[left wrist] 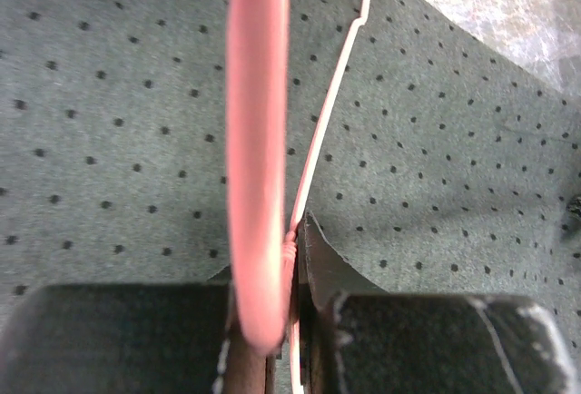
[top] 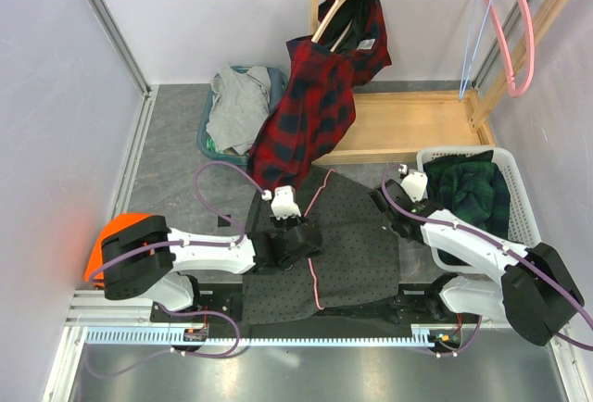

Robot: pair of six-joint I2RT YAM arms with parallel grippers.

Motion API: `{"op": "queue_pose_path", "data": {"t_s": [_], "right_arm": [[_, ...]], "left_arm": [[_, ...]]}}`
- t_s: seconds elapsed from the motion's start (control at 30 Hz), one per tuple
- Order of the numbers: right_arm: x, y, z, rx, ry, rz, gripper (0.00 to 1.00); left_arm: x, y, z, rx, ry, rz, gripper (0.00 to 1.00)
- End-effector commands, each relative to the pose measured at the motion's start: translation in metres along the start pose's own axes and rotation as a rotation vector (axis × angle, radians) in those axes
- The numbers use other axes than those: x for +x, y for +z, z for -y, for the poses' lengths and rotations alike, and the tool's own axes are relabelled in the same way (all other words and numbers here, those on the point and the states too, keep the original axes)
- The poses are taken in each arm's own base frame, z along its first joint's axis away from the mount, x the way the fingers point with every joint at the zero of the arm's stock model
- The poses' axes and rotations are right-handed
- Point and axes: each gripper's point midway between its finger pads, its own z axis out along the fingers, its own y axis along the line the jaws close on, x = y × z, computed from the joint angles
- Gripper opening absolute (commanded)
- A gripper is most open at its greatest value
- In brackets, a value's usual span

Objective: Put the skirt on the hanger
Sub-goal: Hang the skirt on the hanger.

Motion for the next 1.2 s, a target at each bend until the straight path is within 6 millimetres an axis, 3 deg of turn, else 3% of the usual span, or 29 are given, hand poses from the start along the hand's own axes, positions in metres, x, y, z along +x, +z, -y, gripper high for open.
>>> {"op": "queue_pose_path", "data": {"t_s": [0.0,0.17,0.23,0.27,0.3,0.37,0.47,0.57,0.73,1.17], "right_arm": [[-0.012,-0.003,-0.003,-0.014,0.018,0.040,0.00],[-0.011,-0.004,-0.008,-0.035,0.009,0.027,0.02],[-0.010,-0.005,-0.012,-0.054,-0.009,0.014,0.28],[-0.013,-0.006,-0.015,-0.064,-0.015,0.015,0.54],[-0.013,-0.008,-0.017,-0.072,-0.019,0.013,0.65],[-0.018,-0.012,-0.022,-0.099,-0.019,0.018,0.81],[-0.025,-0.021,-0.028,-0.137,-0.014,0.023,0.93],[-0.031,-0.029,-0.032,-0.166,-0.013,0.024,0.98],[-0.036,-0.042,-0.032,-0.197,-0.002,0.028,0.98],[-0.058,-0.075,-0.031,-0.271,0.019,0.081,0.98]], "left_arm": [[0.003,-0.004,-0.084,-0.229,0.272,0.014,0.02],[-0.003,-0.006,-0.076,-0.204,0.251,0.018,0.02],[-0.004,-0.006,-0.071,-0.182,0.255,0.014,0.02],[-0.004,-0.005,-0.062,-0.147,0.259,0.010,0.02],[-0.005,-0.006,-0.058,-0.123,0.264,0.007,0.02],[-0.005,-0.007,-0.049,-0.085,0.267,-0.006,0.02],[-0.011,-0.010,-0.038,-0.050,0.259,-0.004,0.02],[-0.020,-0.015,-0.028,-0.007,0.248,0.003,0.02],[-0.034,-0.031,-0.007,0.090,0.252,0.009,0.02],[-0.095,-0.106,0.039,0.388,0.172,0.023,0.02]]}}
